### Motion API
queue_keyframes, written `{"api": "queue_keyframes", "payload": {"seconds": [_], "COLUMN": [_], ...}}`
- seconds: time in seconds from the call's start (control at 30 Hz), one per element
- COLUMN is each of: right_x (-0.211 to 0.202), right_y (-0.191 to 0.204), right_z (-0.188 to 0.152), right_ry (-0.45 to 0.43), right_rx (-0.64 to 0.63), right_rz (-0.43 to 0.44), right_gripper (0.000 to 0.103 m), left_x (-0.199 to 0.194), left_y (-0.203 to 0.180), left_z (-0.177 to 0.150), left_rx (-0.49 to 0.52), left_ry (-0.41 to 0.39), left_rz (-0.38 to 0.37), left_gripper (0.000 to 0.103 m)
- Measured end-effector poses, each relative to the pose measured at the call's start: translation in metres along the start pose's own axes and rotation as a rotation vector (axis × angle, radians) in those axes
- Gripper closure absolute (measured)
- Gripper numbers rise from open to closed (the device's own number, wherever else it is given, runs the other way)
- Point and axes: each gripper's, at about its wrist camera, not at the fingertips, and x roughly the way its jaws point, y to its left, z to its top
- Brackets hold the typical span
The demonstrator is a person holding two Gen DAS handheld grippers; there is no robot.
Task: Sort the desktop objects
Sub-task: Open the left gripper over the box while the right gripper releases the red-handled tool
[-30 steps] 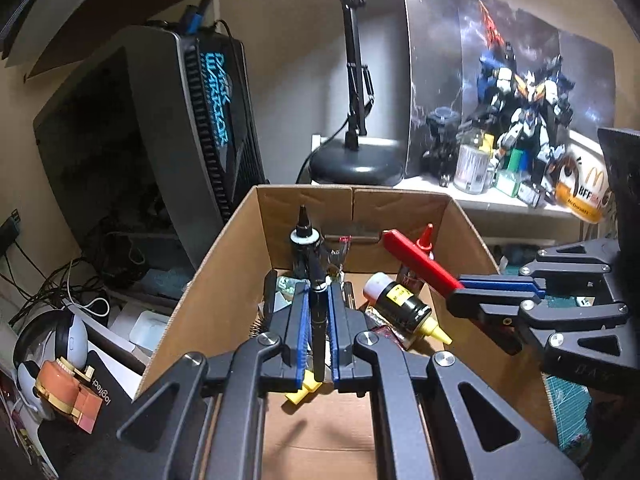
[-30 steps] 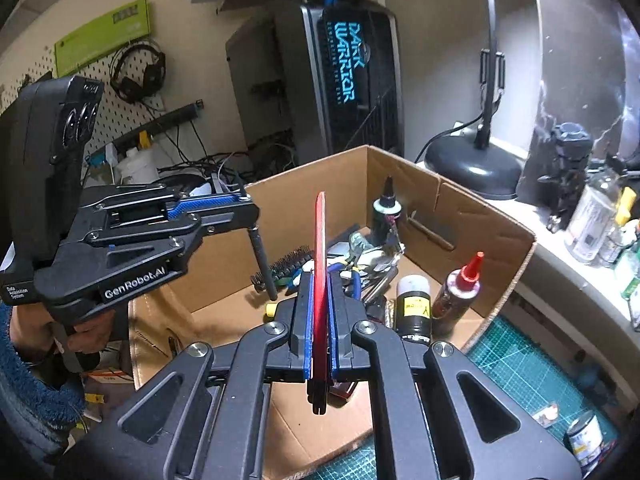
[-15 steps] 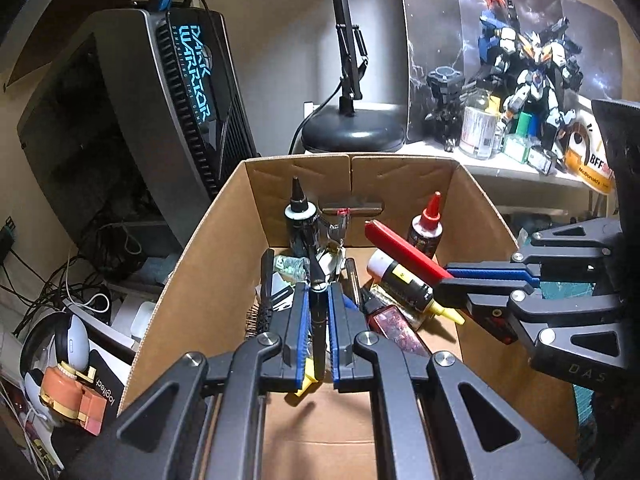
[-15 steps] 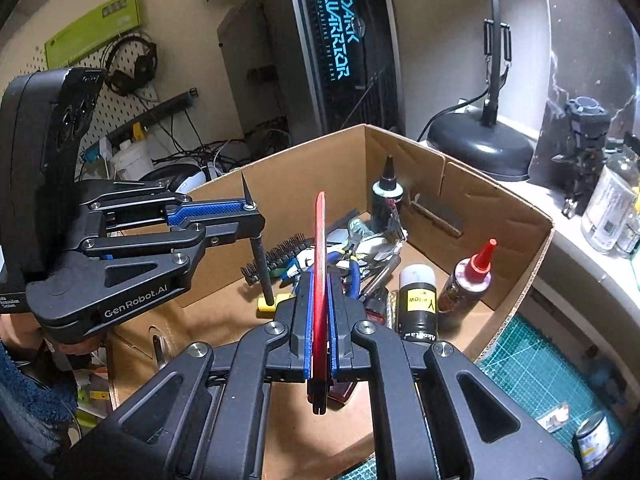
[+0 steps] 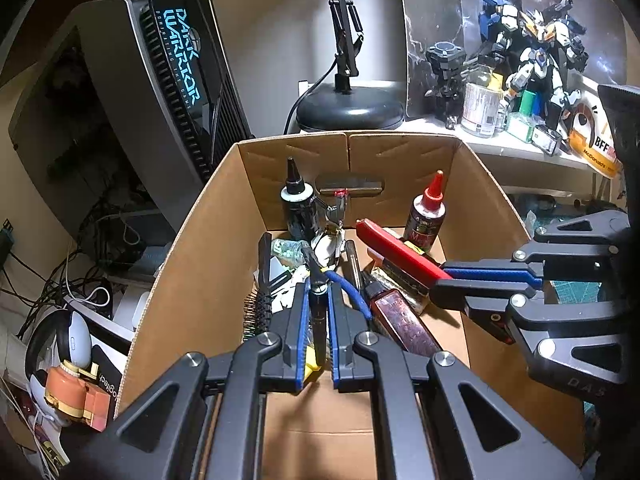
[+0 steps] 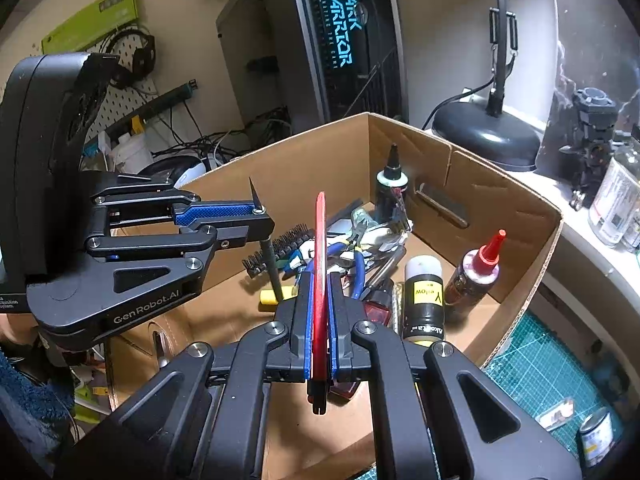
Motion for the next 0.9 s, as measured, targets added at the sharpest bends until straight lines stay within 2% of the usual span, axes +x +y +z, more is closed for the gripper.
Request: {"api": "queue_keyframes", "payload": {"seconds": [0.9], "right_x": [-0.01], "right_y": [0.001], "right_z": [-0.009], "right_ry": [0.002], "right_rx": [0.002], "right_rz": [-0.004], "right_gripper": [0.095], "left_x": [0.0], "left_y": [-0.001], "left_z": [-0.003], "left_rx": [0.002], "left_ry": [0.009], "left_rz": [0.012], "left_gripper": [0.094]}}
